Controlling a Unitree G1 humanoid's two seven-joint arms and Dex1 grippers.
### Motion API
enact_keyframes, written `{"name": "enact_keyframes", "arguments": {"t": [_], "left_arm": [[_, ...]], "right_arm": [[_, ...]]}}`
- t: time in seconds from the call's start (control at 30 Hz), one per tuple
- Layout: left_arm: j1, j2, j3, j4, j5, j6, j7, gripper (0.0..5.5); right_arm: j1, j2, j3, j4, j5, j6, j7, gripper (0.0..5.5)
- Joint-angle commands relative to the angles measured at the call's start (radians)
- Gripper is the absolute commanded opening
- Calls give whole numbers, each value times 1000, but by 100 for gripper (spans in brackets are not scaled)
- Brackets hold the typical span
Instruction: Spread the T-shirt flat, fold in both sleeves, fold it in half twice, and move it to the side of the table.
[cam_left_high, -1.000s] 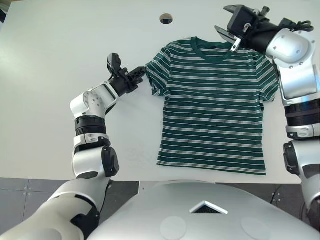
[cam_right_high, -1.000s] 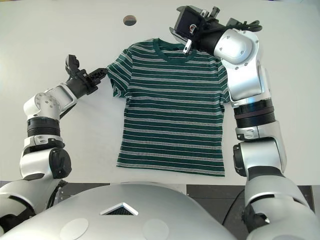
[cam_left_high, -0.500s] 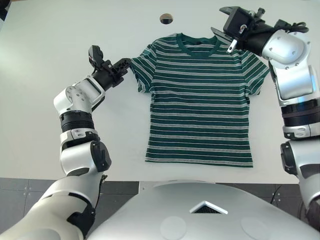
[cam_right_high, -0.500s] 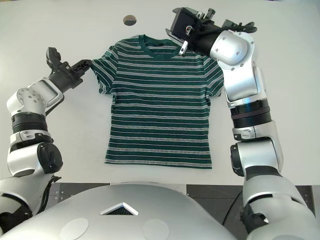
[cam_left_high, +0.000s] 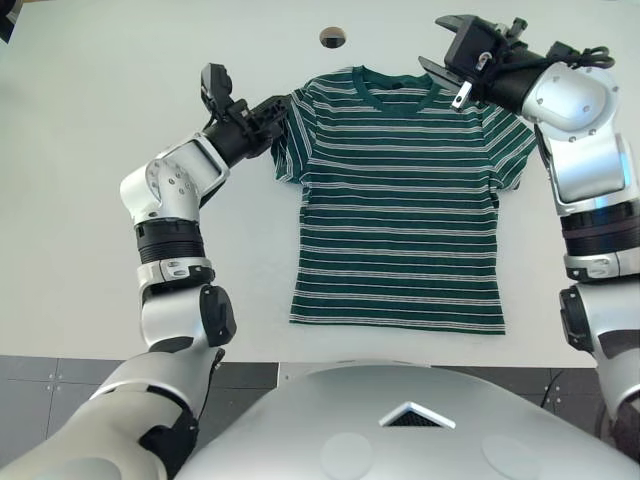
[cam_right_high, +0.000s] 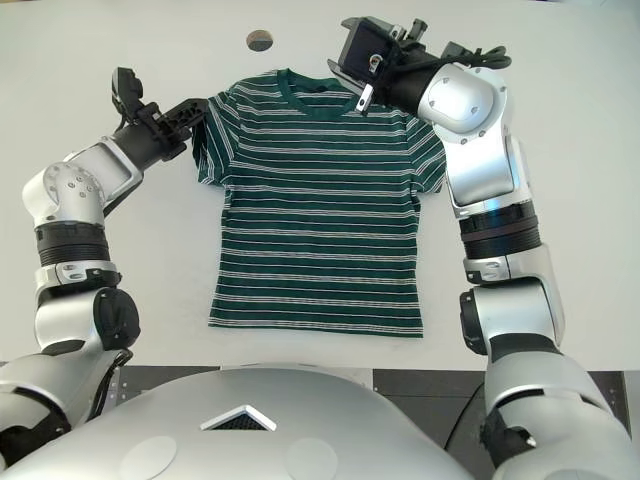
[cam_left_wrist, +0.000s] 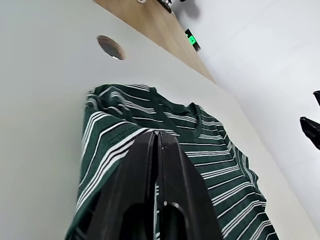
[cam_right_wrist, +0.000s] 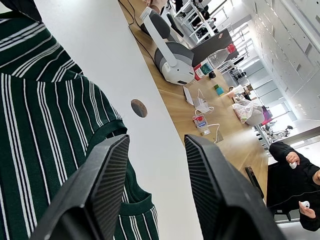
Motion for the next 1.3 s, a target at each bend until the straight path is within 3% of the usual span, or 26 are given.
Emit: {"name": "enact_keyframes", "arguments": {"t": [0.03,0.5,0.97,1.3], "left_arm": [[-17,-32,-30,-37,-3,21,26,12],[-64,-129,-123,80,53,-36,48,12],[-208,-207,-85,416,88,-196,54,12],[-252,-252,-44,472,61,-223,33,162]], "right_arm": [[3,0,-2,-15,7,10,9,205],[6,3,-5,-19,16,14,3,205],[20,-24,-40,-4,34,8,4,205],[21,-37,-63,13,42,0,5,205]]}}
